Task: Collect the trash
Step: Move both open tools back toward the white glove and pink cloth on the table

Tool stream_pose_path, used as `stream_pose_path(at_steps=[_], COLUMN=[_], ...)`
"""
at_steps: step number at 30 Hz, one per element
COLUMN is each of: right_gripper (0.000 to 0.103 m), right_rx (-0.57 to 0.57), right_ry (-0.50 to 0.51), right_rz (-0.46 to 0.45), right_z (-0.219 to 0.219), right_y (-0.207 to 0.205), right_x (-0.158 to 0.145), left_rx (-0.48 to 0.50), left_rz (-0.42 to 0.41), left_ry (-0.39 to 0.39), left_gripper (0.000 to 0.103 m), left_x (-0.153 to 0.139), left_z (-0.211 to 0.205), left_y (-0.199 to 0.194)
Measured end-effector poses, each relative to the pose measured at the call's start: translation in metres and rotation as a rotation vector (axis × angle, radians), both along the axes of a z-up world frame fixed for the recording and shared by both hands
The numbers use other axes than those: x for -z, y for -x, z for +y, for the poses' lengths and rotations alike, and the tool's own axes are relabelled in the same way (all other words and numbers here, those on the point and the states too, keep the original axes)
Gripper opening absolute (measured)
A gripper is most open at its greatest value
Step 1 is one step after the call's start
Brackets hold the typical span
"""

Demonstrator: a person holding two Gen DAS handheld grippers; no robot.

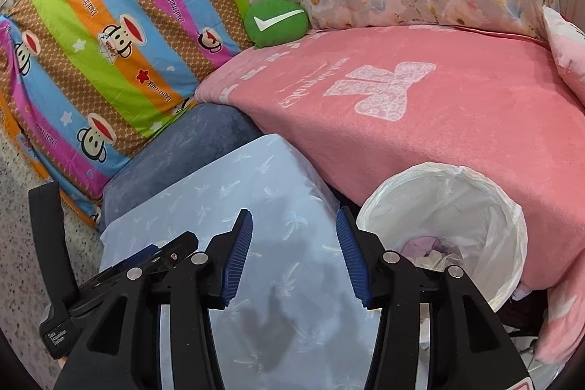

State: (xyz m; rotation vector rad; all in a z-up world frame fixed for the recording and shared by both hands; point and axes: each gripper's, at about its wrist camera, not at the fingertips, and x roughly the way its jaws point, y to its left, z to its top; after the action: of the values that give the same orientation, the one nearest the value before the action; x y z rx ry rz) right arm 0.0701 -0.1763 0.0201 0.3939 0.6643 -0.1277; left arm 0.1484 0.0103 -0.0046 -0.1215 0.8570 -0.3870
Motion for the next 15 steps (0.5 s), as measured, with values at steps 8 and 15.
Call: stream_pose_path(at_steps=[8,15], right_gripper=[0.053,0.060], right_rx=[-0.074,-0.109], right_ry=[0.011,0.024], right_rz=[0.046,0.085], right_z=[0.045,0.078], right_y=[-0.025,-0.045], right_x=[0.021,0.046], left_rx=[-0.085,-0.167], left_rz=[0.006,0.037], left_ry=[-0.042,-0.064], left_gripper=[0.081,0.086], left_x=[0.014,0.033], left_z=[0.040,0.078], left_y=[-0.009,-0.023])
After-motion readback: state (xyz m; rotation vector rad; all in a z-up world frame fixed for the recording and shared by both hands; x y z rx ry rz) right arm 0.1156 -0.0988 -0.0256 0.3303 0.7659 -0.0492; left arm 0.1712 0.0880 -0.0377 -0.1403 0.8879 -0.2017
